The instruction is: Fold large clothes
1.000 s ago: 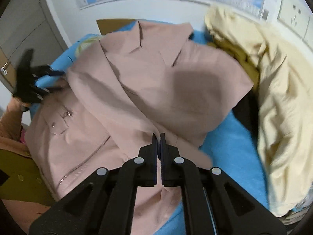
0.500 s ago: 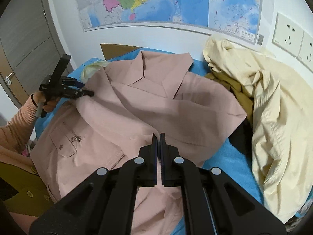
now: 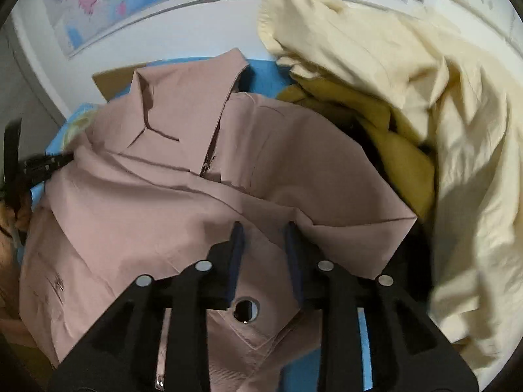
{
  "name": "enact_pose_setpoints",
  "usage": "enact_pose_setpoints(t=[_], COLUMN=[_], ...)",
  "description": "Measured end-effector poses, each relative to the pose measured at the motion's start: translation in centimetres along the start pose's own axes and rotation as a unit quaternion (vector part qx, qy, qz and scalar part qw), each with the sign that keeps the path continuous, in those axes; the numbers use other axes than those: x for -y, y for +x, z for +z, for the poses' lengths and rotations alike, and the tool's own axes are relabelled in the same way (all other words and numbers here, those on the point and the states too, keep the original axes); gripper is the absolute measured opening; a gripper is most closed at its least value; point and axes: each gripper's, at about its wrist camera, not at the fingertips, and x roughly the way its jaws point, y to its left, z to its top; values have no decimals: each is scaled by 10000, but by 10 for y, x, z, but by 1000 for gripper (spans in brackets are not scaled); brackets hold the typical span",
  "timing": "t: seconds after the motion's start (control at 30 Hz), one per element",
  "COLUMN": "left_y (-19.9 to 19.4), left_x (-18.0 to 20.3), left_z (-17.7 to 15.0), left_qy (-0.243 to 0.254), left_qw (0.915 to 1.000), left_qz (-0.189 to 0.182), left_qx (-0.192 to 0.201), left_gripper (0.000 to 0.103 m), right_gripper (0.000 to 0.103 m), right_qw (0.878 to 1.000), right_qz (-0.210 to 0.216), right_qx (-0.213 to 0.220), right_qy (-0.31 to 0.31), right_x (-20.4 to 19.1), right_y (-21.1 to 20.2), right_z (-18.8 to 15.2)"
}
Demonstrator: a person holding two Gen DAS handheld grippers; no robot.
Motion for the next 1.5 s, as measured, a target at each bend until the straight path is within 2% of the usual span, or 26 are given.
enact_pose_setpoints(t=[0.03,0.13,0.17,0.23,0.33,0.37,0.4,0.43,0.5,0.63,0.67,0.7,0.77,0.83,0.93,1.0,1.07,1.17,1.27,1.37,1.43,1.5], left_y=[-7,-36,-46,-58,-55,-48,-39,-32,-18,-10,-7,-5,3,2,-5,-17,-27,-37,-34,-29,-32,-44], left_x=[-2,0,4,18,43,51,58,60,62,65,67,67,74,76,70,65,63,62,59,57,54,46], left_z=[-1,-3,-5,-9,-13,-15,-16,-17,-17,-6,-5,-5,-6,-7,-7,-10,-13,-23,-31,-37,-39,-43], left_qy=[-6,63,158,377,796,922,986,985,915,802,821,846,968,1051,917,898,953,1021,975,898,849,737], left_qw=[10000,9985,9974,9954,9932,9927,9926,9927,9934,9941,9939,9939,9940,9936,9947,9945,9939,9931,9940,9954,9960,9965], left_qz=[1,-144,-222,-434,-623,-626,-629,-644,-691,-718,-724,-699,-513,-405,-440,-492,-438,-421,-395,-260,-156,-247], left_qx=[83,515,667,764,570,461,342,257,82,126,102,81,70,81,108,225,337,400,291,212,221,298], left_gripper=[31,53,54,55,55,55,55,55,55,52,52,52,53,56,58,60,68,70,70,71,72,74], right_gripper=[51,57,58,69,69,69,61,36,16,12,12,13,21,36,42,45,50,50,48,48,45,46], right_qw=[9998,9983,9978,9983,9992,9997,9998,9998,9994,9971,9965,9967,9978,9974,9956,9937,9934,9954,9985,9993,9989,9979], right_qz=[-20,-39,62,260,341,233,165,144,296,-272,-378,-386,-484,-633,-602,-404,-141,95,-34,-200,-95,159], right_qx=[185,587,654,517,188,97,55,43,98,705,741,707,428,259,625,992,1135,928,483,323,394,485], right_qy=[-24,-53,-22,34,49,40,76,123,163,-48,-16,44,171,206,342,327,104,-206,-261,-34,222,388], right_x=[-1,-4,-5,-5,-8,-8,-11,-9,-9,-12,-9,-7,-1,2,-2,-9,-24,-42,-45,-28,-19,-15], right_y=[-10,-41,-49,-51,-36,-29,-21,-17,-14,-37,-38,-36,-22,-14,-35,-59,-73,-62,-25,-4,-10,-30], right_z=[-4,-18,-24,-34,-52,-55,-56,-57,-55,-41,-39,-39,-43,-50,-57,-62,-65,-66,-64,-62,-62,-67])
